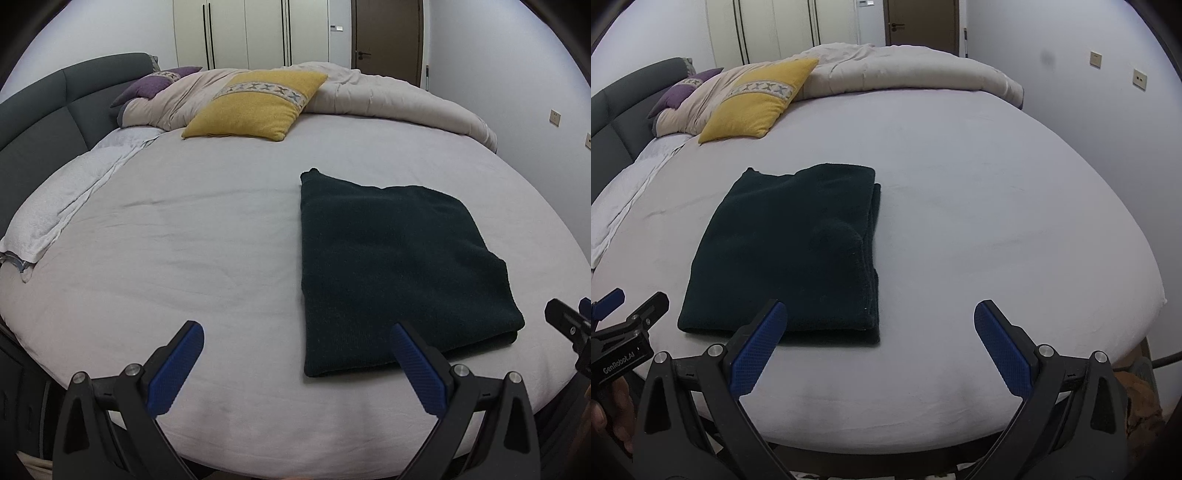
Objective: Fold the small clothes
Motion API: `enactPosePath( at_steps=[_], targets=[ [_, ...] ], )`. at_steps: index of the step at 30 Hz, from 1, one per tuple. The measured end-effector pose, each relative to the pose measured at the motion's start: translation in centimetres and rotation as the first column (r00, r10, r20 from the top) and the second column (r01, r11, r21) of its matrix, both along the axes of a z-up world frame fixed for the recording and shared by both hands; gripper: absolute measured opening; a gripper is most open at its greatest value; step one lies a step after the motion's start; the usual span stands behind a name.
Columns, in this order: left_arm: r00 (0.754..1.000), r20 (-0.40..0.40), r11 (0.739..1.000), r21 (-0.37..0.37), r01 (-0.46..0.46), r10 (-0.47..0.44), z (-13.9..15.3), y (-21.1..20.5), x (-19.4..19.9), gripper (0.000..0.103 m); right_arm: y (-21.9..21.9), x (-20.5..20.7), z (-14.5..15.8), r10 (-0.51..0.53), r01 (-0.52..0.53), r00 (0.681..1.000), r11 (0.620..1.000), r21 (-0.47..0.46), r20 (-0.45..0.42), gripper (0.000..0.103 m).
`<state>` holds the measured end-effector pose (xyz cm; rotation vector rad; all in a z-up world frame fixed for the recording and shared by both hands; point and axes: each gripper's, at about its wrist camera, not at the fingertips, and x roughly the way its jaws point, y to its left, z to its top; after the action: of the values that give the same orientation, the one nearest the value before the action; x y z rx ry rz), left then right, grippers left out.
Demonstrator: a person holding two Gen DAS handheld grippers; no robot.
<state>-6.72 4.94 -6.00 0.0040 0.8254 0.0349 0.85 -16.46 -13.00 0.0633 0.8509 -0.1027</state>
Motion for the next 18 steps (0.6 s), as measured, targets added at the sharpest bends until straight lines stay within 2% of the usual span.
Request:
enactPosePath(
  at_steps=[4, 18],
  targets=[
    [1.0, -0.005, 1.0, -0.006, 0.007, -0.007, -0.08, -0.06, 0.16, 0.103, -0.1, -1.04, 1.26, 0.012, -0.012, 1.0, 1.0, -0.013, -0.003, 0.103],
    [1.0, -0.016, 1.0, -0.015, 0.012, -0.013, -0.3, 0.03, 0.33, 0.103, 0.79, -1.46, 1.31, 0.04, -0.04, 0.999, 0.999, -0.026, -0.019, 0.103]
  ],
)
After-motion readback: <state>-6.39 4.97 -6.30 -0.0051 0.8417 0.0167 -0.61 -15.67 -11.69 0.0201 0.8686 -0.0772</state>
